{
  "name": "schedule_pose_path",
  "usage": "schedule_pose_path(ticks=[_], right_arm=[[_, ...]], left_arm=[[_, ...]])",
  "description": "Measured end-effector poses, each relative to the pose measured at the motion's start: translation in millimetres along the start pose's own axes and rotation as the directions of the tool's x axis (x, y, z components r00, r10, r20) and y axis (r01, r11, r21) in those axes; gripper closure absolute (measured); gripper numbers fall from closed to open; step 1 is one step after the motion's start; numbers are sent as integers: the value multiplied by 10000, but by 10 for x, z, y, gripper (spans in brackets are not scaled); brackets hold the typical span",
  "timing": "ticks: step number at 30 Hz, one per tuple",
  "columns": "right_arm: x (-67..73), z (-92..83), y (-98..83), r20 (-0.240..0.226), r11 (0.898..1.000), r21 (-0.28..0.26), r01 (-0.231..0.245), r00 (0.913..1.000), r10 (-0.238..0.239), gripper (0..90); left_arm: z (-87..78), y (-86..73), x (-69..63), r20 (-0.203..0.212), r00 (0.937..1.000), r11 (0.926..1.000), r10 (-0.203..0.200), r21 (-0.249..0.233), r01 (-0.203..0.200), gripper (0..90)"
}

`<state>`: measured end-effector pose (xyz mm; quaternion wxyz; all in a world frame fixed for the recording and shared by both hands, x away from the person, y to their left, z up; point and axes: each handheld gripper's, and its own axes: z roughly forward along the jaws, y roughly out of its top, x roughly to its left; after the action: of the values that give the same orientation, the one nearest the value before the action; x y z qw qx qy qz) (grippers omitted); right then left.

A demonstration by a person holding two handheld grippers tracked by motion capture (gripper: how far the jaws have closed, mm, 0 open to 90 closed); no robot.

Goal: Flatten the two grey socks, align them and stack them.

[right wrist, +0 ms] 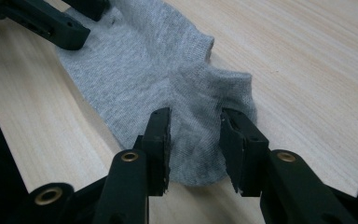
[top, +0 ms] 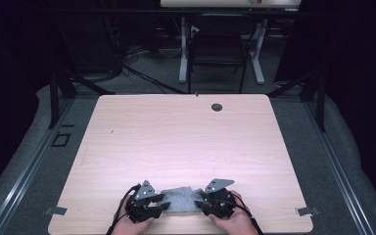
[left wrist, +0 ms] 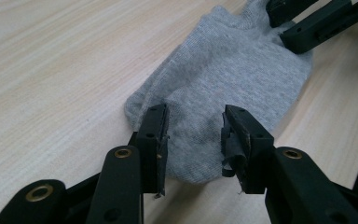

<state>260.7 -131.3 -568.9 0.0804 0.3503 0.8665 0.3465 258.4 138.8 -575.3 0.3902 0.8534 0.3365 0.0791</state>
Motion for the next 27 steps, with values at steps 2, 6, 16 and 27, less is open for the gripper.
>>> schedule_pose_path(ticks=[2,6,16,27], right_arm=[[-24,9,17,-80,9999,9,-132,9999,132,631],[-89,45,63,-203,9995,-47,-302,9993,301,632],[-252,137,196,-295,9977,-61,-681,9973,679,635],[-350,217,293,-97,9963,-176,-838,9965,836,634]], left_arm=[[13,11,21,-70,10000,10000,-57,-63,57,607],[42,42,83,-118,9997,9996,-232,-143,230,607],[109,125,254,-241,9991,9990,-348,-297,341,607],[160,181,358,-399,9974,9973,-596,-451,577,605]])
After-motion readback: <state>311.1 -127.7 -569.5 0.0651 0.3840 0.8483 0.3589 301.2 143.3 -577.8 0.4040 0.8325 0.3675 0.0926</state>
